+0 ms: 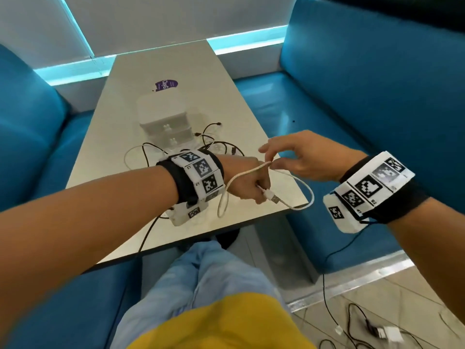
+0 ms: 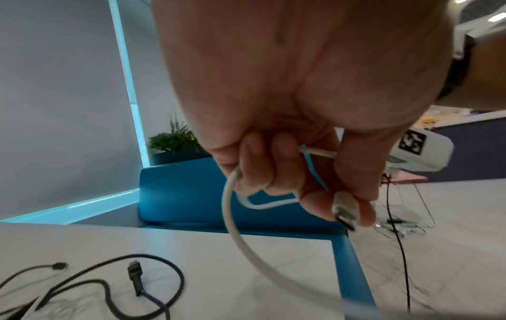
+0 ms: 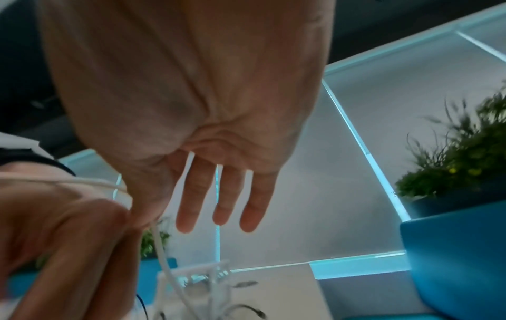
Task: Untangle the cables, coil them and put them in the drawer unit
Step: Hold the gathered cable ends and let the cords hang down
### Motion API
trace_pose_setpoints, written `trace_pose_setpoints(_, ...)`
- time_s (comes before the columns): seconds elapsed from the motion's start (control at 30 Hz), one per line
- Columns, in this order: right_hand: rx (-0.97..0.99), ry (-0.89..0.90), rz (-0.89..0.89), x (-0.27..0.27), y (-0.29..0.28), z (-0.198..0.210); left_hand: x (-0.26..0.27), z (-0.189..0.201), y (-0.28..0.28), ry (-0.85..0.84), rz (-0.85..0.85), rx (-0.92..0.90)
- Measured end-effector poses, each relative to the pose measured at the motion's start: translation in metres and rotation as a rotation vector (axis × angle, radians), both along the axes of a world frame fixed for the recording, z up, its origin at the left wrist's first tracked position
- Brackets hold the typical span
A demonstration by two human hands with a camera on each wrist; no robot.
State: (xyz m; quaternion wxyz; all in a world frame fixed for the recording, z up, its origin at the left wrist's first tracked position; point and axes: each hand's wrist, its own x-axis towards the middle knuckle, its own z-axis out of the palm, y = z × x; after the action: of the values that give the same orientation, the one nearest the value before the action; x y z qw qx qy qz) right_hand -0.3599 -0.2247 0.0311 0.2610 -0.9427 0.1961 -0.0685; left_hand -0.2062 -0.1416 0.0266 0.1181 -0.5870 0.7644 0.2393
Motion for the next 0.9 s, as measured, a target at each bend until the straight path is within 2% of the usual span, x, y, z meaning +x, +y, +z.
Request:
trace_pose_setpoints(0.13,0.065,0.217,-0.150,-0.039,-0.015,-0.021,0.024,0.006,-0.007,0.079,0.210,-0.152)
trace_pose_setpoints(0.27,0.155,0.520,-0.187,-0.076,-0.017,-0.061,0.034,0.012,-0.011,0.295,0.417,-0.272)
trace_pose_setpoints(0.33,0.165,0.677,-0.175,-0.085,-0.013,-0.089,0.027,0.010,-0.011,0.440,0.471,-0.249)
trace_pose_setpoints(0.43,0.124,0.774,-0.188,-0.092,-0.004,-0.120,0.009,0.001,-0.011,0.584,0.521,-0.159)
trace_pose_setpoints(0.5,0.108,0.703,-0.241,-0.092,-0.007,-0.127,-0.003,-0.006,-0.011,0.636,0.506,-0.095)
trace_pose_setpoints(0.57,0.134,0.506,-0.307,-0.089,-0.012,-0.118,-0.012,-0.013,-0.011,0.686,0.492,-0.041)
trace_pose_setpoints(0.63,0.252,0.284,-0.324,-0.082,-0.010,-0.102,-0.022,-0.018,-0.012,0.724,0.476,-0.014)
trace_pose_setpoints(0.73,0.535,0.036,-0.252,-0.065,0.009,-0.085,-0.040,-0.020,-0.013,0.853,0.466,0.019)
trace_pose_setpoints(0.8,0.667,0.002,-0.213,-0.056,0.018,-0.086,-0.048,-0.018,-0.013,0.953,0.464,0.037)
trace_pose_setpoints(0.9,0.696,0.028,-0.162,-0.049,0.024,-0.091,-0.053,-0.017,-0.013,1.040,0.495,0.008)
